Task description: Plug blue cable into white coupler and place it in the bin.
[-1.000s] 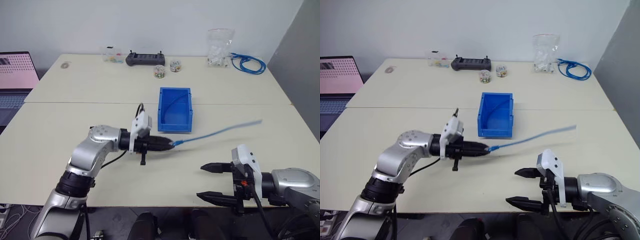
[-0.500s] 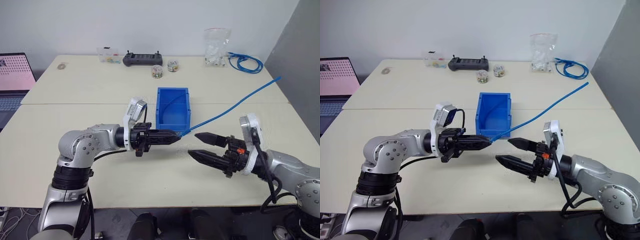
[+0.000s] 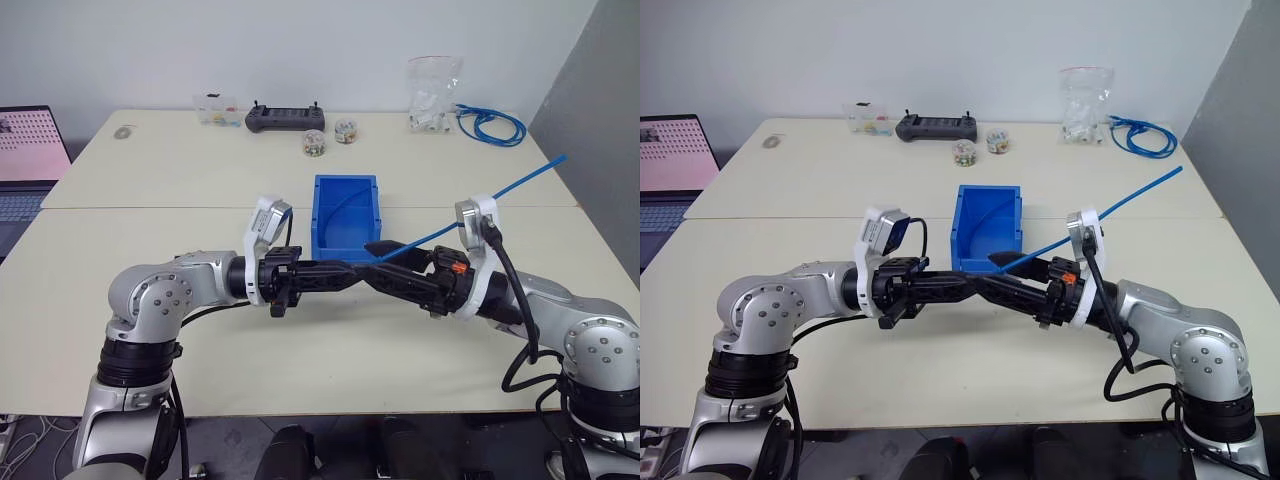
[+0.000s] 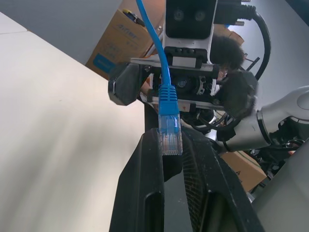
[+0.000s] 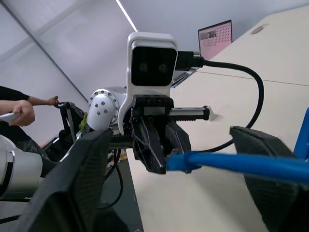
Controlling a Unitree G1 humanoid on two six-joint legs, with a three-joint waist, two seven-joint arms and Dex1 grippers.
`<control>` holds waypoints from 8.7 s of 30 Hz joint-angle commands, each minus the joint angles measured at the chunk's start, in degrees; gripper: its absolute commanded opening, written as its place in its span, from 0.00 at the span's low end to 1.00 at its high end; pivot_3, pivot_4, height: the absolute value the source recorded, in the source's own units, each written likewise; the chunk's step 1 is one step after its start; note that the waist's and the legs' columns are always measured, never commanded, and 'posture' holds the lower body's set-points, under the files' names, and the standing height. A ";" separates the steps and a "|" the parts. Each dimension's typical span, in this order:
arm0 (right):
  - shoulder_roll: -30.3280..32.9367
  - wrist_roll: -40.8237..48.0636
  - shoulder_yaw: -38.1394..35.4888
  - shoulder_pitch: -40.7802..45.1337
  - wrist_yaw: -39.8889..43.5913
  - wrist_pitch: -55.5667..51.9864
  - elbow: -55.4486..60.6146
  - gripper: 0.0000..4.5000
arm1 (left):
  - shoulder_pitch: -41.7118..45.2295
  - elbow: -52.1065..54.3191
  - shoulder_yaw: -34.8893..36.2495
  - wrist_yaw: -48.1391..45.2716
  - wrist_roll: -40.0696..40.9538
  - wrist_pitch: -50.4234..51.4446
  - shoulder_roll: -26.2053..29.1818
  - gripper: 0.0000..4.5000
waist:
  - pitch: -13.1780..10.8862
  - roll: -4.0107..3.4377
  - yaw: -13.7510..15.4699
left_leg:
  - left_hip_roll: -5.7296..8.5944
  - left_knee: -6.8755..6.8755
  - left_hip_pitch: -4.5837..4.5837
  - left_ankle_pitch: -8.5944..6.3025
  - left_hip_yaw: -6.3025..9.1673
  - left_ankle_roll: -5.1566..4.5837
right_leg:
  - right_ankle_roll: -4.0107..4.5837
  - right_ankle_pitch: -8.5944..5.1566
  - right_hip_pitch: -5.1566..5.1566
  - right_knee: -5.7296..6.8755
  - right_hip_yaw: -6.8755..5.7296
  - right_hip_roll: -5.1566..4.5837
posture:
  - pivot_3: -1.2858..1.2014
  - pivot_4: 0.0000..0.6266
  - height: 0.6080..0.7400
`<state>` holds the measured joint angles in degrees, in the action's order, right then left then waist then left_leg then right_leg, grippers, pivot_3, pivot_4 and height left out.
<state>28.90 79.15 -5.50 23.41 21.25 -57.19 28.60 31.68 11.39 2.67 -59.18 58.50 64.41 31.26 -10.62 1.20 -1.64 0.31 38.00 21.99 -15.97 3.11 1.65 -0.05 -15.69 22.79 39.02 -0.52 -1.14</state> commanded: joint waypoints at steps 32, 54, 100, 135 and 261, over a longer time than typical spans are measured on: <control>2.79 -1.16 1.49 1.86 4.46 1.51 -0.85 0.02 | -1.03 2.97 2.22 0.85 4.40 -0.47 3.03 0.54 | 0.00 0.00 -0.04 | -0.01 -0.03 0.01 0.00 0.00 0.00 | -0.21 -0.13 0.02 -0.02 0.00 0.00 | 0.52 0.24 1.00; 4.67 -21.66 3.26 1.02 15.53 6.63 -9.33 0.02 | -32.71 15.16 14.38 34.87 -26.96 -24.68 0.95 1.00 | -0.01 -0.02 0.29 | -0.04 -0.07 0.20 -0.01 -0.07 -0.01 | 0.03 0.01 0.28 -0.04 0.09 -0.03 | 0.52 0.24 1.00; 1.41 -26.48 5.23 2.74 17.96 5.60 -8.63 0.02 | -13.60 -22.82 12.73 44.74 -45.31 -33.10 -0.58 0.33 | 0.02 0.03 1.24 | -0.01 -0.02 0.38 0.00 0.00 0.00 | 0.03 0.06 0.40 0.02 -0.04 -0.06 | 0.52 0.24 1.00; 5.60 -49.47 22.22 -1.09 23.37 18.16 1.39 0.02 | -2.08 -19.50 -28.70 -17.51 -52.17 -52.60 4.92 0.18 | 0.03 -0.01 1.13 | 0.05 0.09 0.45 0.01 -0.01 -0.03 | -0.01 0.05 0.38 -0.01 -0.06 0.04 | 0.52 0.24 1.00; 3.45 -67.09 14.51 40.69 40.02 21.24 -60.89 0.67 | -5.88 6.42 1.60 13.44 -40.08 -25.01 8.28 1.00 | 0.75 -0.21 0.41 | 0.09 -0.01 0.90 -0.02 -0.19 -0.06 | 0.00 0.02 0.74 -0.21 0.02 -0.20 | 0.52 0.24 1.00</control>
<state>28.86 11.27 9.34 65.64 56.64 -34.39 -39.46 24.44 17.62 1.30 -45.67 16.87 38.86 38.52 -9.87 0.99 -1.23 0.40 37.98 22.89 -16.00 2.92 1.59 -0.04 -15.67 23.53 38.80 -0.50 -1.34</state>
